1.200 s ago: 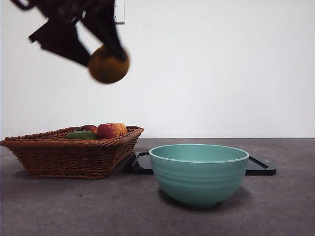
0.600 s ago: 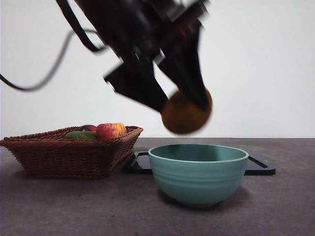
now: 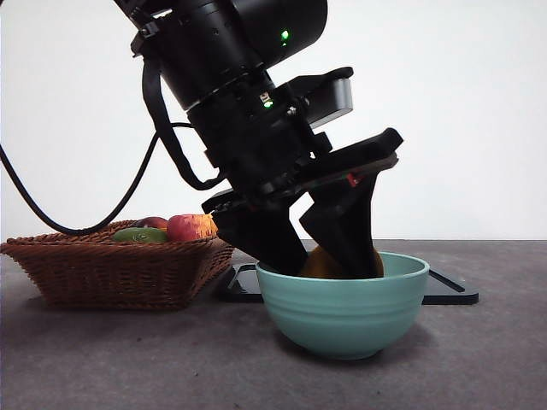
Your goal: Pick up the wifruite, put it on the bowl, pick up the plate, put it on desk
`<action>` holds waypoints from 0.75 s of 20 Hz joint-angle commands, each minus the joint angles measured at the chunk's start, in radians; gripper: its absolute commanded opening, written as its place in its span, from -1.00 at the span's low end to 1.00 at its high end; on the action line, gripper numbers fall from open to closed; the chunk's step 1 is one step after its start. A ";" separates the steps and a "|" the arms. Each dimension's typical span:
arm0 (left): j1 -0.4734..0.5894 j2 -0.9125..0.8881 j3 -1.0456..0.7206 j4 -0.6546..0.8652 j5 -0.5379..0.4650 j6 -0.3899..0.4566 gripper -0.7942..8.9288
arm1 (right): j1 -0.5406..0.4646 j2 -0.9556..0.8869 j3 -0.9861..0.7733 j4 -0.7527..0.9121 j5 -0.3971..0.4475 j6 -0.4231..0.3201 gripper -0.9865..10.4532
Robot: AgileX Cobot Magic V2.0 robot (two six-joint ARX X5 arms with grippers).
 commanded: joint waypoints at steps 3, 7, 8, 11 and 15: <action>-0.018 0.015 0.019 0.006 -0.002 -0.004 -0.05 | 0.004 0.006 0.019 0.003 -0.002 0.011 -0.14; -0.018 -0.004 0.042 0.001 -0.002 -0.008 -0.06 | 0.004 0.006 0.019 0.003 -0.001 0.011 -0.14; -0.018 -0.018 0.051 0.000 -0.002 -0.021 -0.06 | 0.004 0.006 0.019 0.003 -0.001 0.011 -0.14; -0.016 -0.084 0.076 -0.006 -0.002 -0.029 -0.06 | 0.004 0.006 0.019 0.003 -0.001 0.011 -0.14; 0.009 -0.228 0.092 -0.042 -0.002 -0.050 -0.06 | 0.004 0.006 0.019 0.004 -0.001 0.011 -0.14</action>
